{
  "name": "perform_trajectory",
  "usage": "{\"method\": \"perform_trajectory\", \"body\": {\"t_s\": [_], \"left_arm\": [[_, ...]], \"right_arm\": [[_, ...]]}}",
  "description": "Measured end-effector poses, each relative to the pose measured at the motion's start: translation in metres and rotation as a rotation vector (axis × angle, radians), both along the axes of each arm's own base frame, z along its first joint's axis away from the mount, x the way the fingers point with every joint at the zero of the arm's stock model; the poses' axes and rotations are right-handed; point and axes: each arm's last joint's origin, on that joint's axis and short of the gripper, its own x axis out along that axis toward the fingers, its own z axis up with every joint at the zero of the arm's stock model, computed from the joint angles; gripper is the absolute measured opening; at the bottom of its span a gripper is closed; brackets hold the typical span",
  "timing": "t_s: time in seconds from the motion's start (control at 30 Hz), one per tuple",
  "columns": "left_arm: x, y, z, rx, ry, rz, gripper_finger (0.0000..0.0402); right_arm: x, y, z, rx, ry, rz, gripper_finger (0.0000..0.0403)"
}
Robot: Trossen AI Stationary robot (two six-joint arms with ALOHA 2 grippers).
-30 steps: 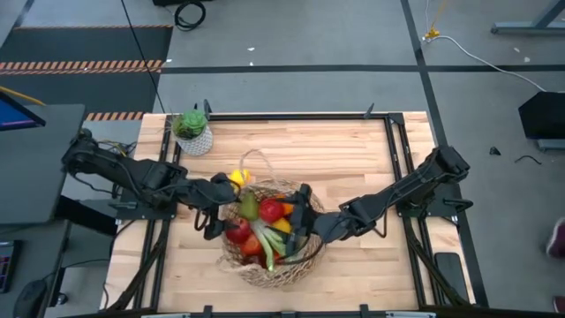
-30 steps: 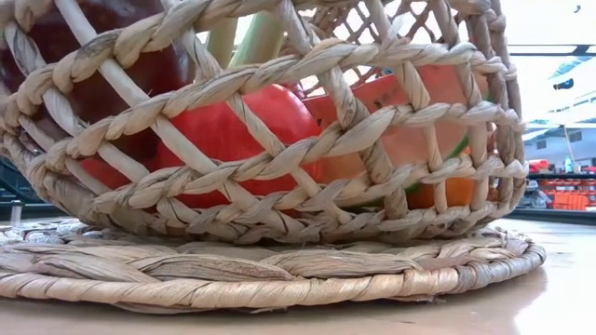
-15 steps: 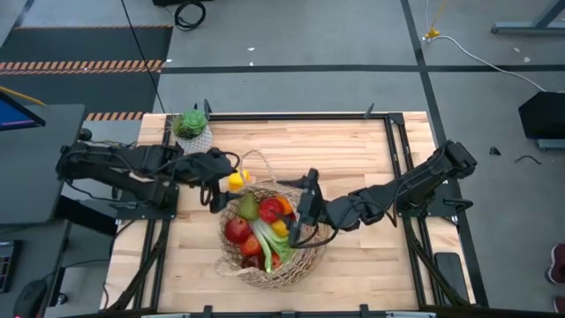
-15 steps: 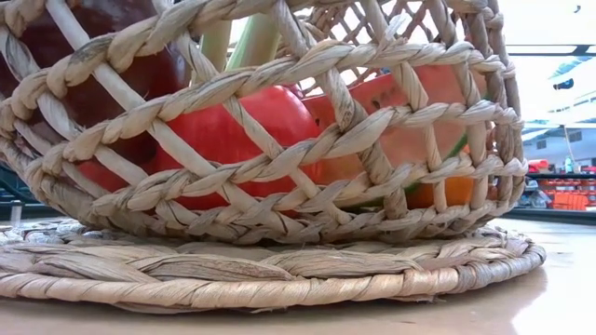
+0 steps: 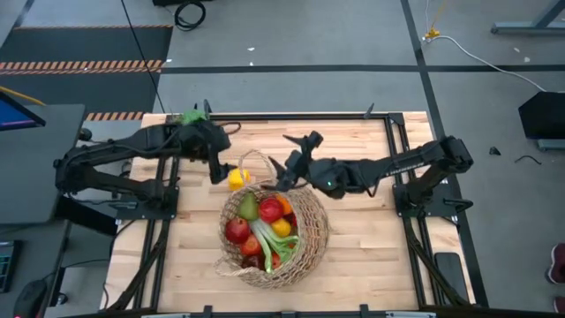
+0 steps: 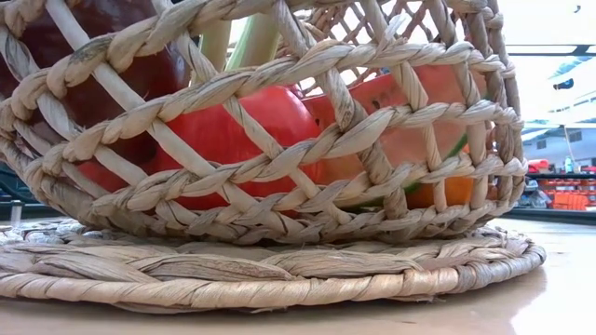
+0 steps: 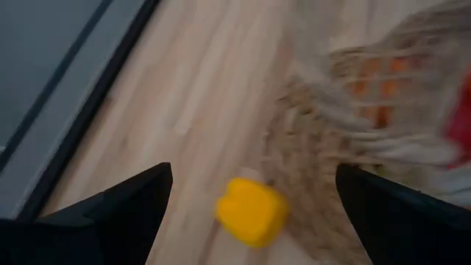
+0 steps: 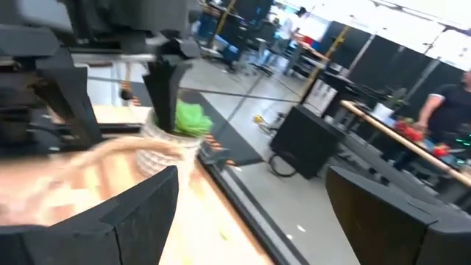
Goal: Build produce basket
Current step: Put the bell pepper into the basket
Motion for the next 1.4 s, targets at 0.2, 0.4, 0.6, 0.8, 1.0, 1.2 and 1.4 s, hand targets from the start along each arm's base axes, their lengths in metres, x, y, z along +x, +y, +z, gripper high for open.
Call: {"method": "perform_trajectory", "body": {"t_s": [0.2,0.4,0.6,0.8,1.0,1.2,1.4], "left_arm": [[-0.014,0.032,0.000,0.037,0.034,0.122,0.0389],[-0.028,0.058,0.000,0.058,0.049,0.237,0.0389],[-0.042,0.081,0.002,0.100,0.042,0.338,0.0389],[-0.048,0.093,0.003,0.070,0.002,0.268,0.0389],[-0.040,0.099,-0.005,-0.019,-0.012,0.204,0.0389],[-0.035,0.106,-0.021,-0.049,0.098,0.165,0.0389],[-0.036,0.112,-0.029,-0.041,0.174,0.126,0.0389]], "right_arm": [[-0.004,-0.039,0.008,-0.038,0.024,-0.097,0.0348],[-0.017,-0.074,0.018,-0.043,0.051,-0.175,0.0348],[-0.023,-0.104,0.006,0.033,0.147,-0.169,0.0348],[-0.028,-0.120,0.001,0.057,0.185,-0.201,0.0348],[-0.031,-0.140,-0.001,0.099,0.194,-0.164,0.0348],[-0.039,-0.155,-0.007,0.130,0.256,-0.189,0.0348],[-0.042,-0.162,-0.009,0.164,0.272,-0.170,0.0348]]}}
